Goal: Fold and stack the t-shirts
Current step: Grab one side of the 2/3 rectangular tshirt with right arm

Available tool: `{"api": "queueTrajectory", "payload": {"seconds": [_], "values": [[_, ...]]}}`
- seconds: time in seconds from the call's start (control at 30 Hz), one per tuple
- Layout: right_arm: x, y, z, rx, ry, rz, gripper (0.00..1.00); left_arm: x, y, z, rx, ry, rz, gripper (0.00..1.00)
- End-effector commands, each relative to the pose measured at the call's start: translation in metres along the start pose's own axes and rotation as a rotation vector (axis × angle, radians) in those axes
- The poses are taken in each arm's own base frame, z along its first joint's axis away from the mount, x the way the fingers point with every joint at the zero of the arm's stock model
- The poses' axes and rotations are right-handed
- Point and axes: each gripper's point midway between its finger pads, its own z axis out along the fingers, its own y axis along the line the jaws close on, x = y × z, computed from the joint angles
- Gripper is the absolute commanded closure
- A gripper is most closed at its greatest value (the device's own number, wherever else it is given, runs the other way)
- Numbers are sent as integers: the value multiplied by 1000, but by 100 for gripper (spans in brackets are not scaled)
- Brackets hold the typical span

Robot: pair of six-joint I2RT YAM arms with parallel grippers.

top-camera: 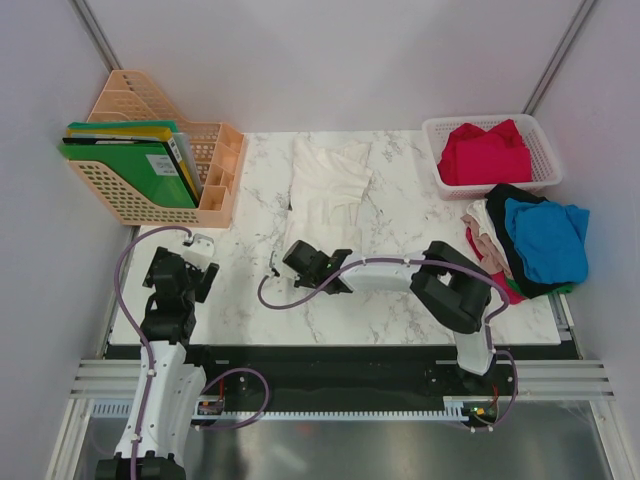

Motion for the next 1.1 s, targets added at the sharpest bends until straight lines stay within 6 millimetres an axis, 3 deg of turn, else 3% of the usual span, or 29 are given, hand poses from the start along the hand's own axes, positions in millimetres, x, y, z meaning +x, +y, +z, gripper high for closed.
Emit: {"api": "queueTrajectory", "payload": {"seconds": [0.0, 0.1, 0.2, 0.33, 0.53, 0.63, 0.83, 1.07], "values": [[14, 42, -9, -219, 23, 15, 100, -5, 7, 0, -33, -20, -35, 0], [8, 59, -35, -339, -15, 58, 100, -6, 6, 1, -30, -20, -35, 0], [3, 67, -60, -361, -49, 48, 100, -6, 6, 1, -29, -21, -35, 0], [-6, 92, -91, -425, -106, 22, 100, -6, 7, 0, -36, -23, -37, 0], [0, 129, -118, -496, -116, -39, 100, -5, 7, 0, -39, -23, -37, 0], [8, 134, -118, -510, -99, -49, 100, -5, 8, 0, -44, -20, -36, 0], [3, 115, -123, -432, -128, -83, 100, -4, 8, 0, -45, -18, -34, 0], [-28, 57, -141, -225, -208, -112, 100, -3, 6, 2, -34, -9, -32, 0]]}}
